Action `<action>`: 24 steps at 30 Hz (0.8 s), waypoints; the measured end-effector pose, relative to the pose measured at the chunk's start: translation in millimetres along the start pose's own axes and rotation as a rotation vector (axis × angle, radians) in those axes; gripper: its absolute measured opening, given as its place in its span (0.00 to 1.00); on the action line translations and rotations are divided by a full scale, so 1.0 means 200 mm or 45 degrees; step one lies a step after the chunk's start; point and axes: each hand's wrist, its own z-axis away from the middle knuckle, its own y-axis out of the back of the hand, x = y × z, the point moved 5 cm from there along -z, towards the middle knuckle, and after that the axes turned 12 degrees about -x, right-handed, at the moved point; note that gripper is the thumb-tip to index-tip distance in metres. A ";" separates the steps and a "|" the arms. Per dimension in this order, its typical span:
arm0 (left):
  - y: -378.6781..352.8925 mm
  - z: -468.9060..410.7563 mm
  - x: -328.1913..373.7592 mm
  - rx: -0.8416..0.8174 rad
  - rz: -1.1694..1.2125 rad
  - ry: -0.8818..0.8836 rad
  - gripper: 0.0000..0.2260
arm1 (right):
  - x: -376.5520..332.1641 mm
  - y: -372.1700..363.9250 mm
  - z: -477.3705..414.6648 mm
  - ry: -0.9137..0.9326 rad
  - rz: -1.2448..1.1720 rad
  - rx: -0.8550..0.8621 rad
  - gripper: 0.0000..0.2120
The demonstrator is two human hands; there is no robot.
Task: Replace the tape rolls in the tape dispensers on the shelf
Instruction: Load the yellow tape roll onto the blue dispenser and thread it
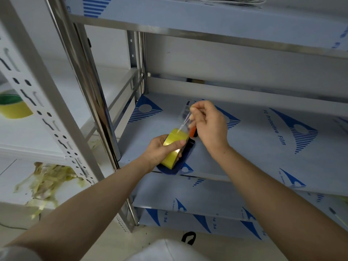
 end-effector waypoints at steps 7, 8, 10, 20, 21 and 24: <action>0.03 0.01 -0.06 -0.075 -0.014 0.026 0.11 | 0.11 0.01 -0.02 -0.432 -0.351 -0.140 0.02; 0.04 0.01 -0.06 -0.101 -0.030 0.037 0.13 | 0.14 0.00 -0.01 -0.545 -0.497 -0.164 0.01; 0.06 0.01 -0.07 -0.161 -0.023 0.049 0.19 | 0.18 -0.02 0.03 -0.738 -0.805 -0.211 0.06; 0.08 -0.01 -0.08 -0.152 0.065 0.030 0.17 | 0.13 -0.04 -0.01 -0.630 -0.821 -0.291 0.03; 0.08 -0.01 -0.09 -0.166 0.046 0.020 0.14 | 0.12 -0.06 -0.02 -0.604 -0.742 -0.312 0.03; 0.08 0.01 -0.09 -0.236 -0.045 0.011 0.10 | 0.13 -0.11 0.00 -0.590 -0.470 -0.308 0.04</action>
